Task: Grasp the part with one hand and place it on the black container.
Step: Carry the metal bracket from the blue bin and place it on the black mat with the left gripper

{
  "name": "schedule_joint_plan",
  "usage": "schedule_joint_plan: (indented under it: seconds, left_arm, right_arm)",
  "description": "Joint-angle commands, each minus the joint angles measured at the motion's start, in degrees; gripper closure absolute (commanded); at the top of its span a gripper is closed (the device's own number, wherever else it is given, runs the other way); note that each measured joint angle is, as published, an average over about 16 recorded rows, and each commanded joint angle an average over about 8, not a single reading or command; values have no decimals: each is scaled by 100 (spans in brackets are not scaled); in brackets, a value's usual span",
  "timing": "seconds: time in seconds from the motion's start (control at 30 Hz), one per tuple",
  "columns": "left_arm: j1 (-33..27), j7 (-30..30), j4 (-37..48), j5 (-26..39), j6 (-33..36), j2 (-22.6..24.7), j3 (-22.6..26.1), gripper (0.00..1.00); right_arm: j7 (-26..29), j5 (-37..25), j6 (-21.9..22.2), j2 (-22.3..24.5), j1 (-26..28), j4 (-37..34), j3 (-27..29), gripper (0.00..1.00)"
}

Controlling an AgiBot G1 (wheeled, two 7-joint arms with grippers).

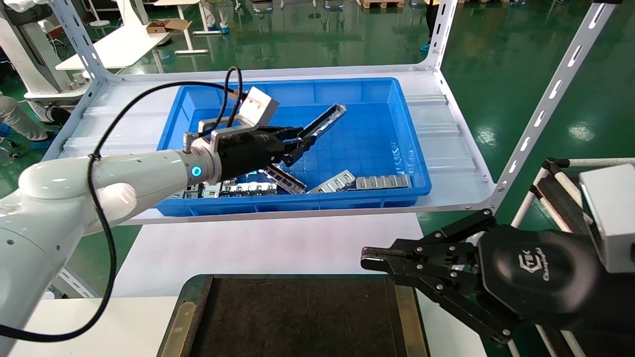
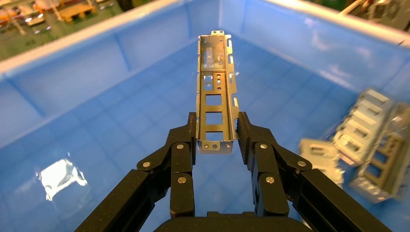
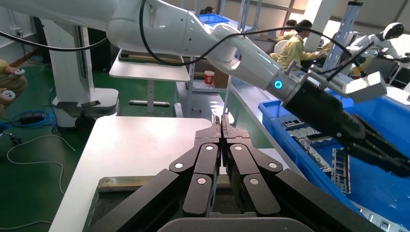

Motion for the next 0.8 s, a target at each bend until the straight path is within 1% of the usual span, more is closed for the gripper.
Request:
schedule_joint_plan:
  seconds: [0.03,0.23,0.47,0.63,0.8]
  left_arm:
    - [-67,101,64,-94,185,-53,-59,100]
    - [-151,314,99,-356,1164,-342,-217,100]
    - [-135,370,6,-518,2286,-685,-283,100]
    - [19,332,-231,-620,2977,-932,-308,100]
    - [344,266,-656,-755,3420,-1178,-349,100]
  right_arm:
    - [0,0,0,0,0,0,0,100]
    - [0,0,0,0,0,0,0,100]
    - [0,0,0,0,0,0,0,100]
    - [0,0,0,0,0,0,0,100]
    - [0,0,0,0,0,0,-1,100]
